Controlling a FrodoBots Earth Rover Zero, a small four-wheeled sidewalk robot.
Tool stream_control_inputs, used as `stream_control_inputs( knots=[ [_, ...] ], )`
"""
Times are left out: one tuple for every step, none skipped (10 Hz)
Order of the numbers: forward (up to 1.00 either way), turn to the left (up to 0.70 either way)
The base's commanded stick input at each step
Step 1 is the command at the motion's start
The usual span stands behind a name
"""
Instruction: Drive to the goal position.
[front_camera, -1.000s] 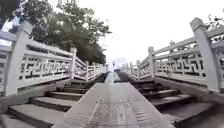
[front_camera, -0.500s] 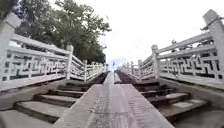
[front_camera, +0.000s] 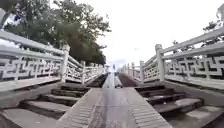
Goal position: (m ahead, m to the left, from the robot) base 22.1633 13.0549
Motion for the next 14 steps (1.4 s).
stream_control_inputs(
  knots=[
    [0.70,0.00],
    [0.70,0.00],
    [0.70,0.00],
    [0.70,0.00],
    [0.70,0.00],
    [0.70,0.00],
    [0.70,0.00],
    [0.70,0.00],
    [0.70,0.00],
    [0.70,0.00],
    [0.70,0.05],
    [0.70,0.14],
    [0.70,0.13],
    [0.70,0.00]
  ],
)
